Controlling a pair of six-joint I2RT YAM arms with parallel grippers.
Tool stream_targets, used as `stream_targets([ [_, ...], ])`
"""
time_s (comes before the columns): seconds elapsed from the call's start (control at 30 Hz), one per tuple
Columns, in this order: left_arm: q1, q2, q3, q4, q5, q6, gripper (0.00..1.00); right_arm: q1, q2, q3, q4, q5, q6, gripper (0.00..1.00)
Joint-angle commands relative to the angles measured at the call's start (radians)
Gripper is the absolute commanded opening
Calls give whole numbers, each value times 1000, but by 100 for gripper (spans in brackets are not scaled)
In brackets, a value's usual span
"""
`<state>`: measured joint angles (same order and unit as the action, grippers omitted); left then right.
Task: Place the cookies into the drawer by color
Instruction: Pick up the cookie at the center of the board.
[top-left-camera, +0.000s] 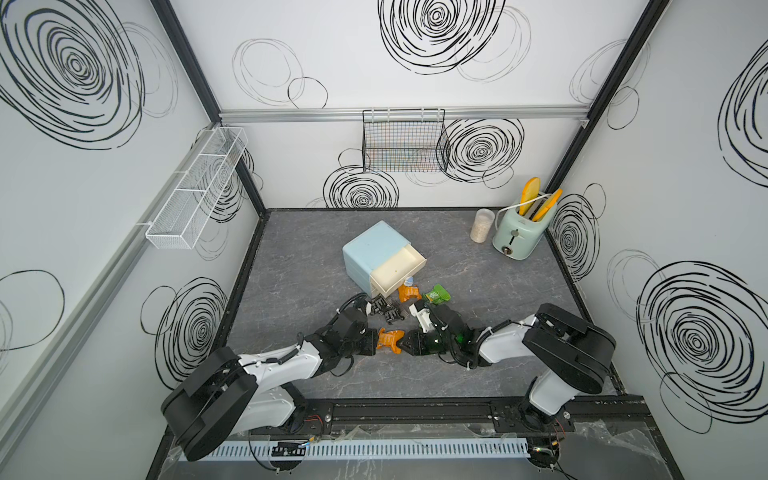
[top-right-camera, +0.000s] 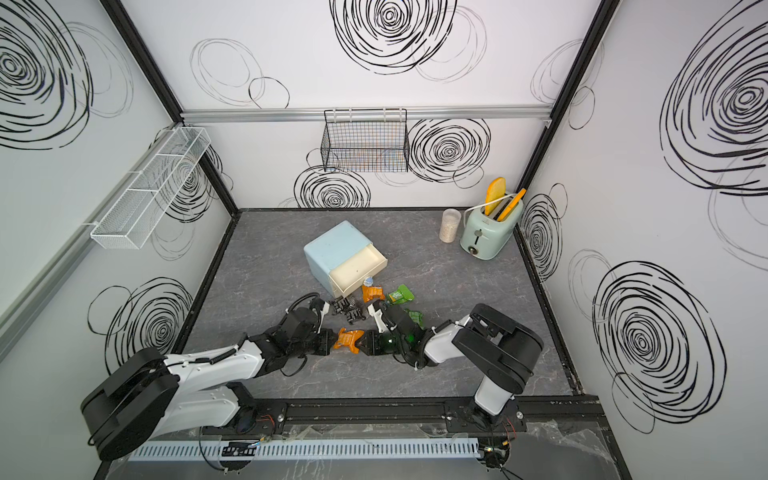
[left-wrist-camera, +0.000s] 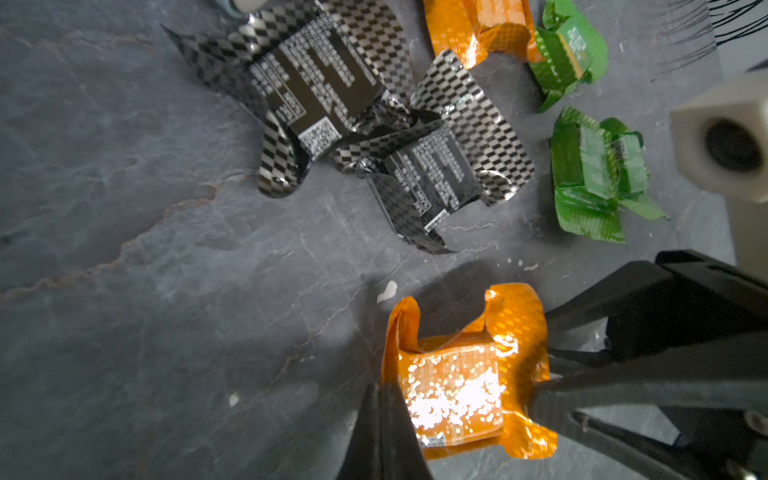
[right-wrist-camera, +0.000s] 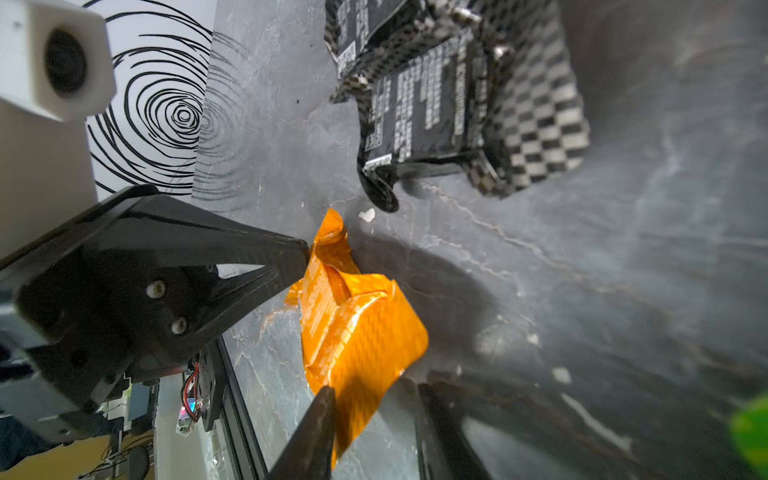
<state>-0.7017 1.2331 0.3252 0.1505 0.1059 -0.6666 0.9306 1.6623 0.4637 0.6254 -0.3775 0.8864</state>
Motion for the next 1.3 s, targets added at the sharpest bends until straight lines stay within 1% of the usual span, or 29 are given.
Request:
stream_targets([
  [0.0,-12,-10,-11,-4,-16,-22,5,14,19,6,8,-2,39,33],
  [0.2,-19,-19,-8,5,9,-19,5,17,11,2,34,-9,37,21],
  [0.33,-20,-39,-8,11,32,-19,5,16,-2,-3,48,-17,32,8],
  [0.4,-21,-60,-3,-2,35,-18,7,16,-18,-3,34,-11,20,1],
  [0.43,-20,-74,1,-16,31,-17,11,16,-29,-3,18,-7,11,0],
  [0.63,-1,-196,84,-180,-35,32,37,6,-117,0,-105,3,-58,0],
  [0.7,19,-229,124,-239,-47,63,41,0,-148,3,-151,-8,-94,0],
  [0.9,105,-290,264,-387,-39,174,43,-15,-248,25,-329,-5,-270,0],
  [1.03,174,-289,363,-470,-7,235,43,-22,-310,57,-426,-20,-375,0],
  [1.07,196,-288,389,-491,3,269,43,-23,-326,67,-450,-25,-400,0],
  [1.27,324,-274,489,-551,75,369,43,-49,-415,139,-559,-56,-521,0],
])
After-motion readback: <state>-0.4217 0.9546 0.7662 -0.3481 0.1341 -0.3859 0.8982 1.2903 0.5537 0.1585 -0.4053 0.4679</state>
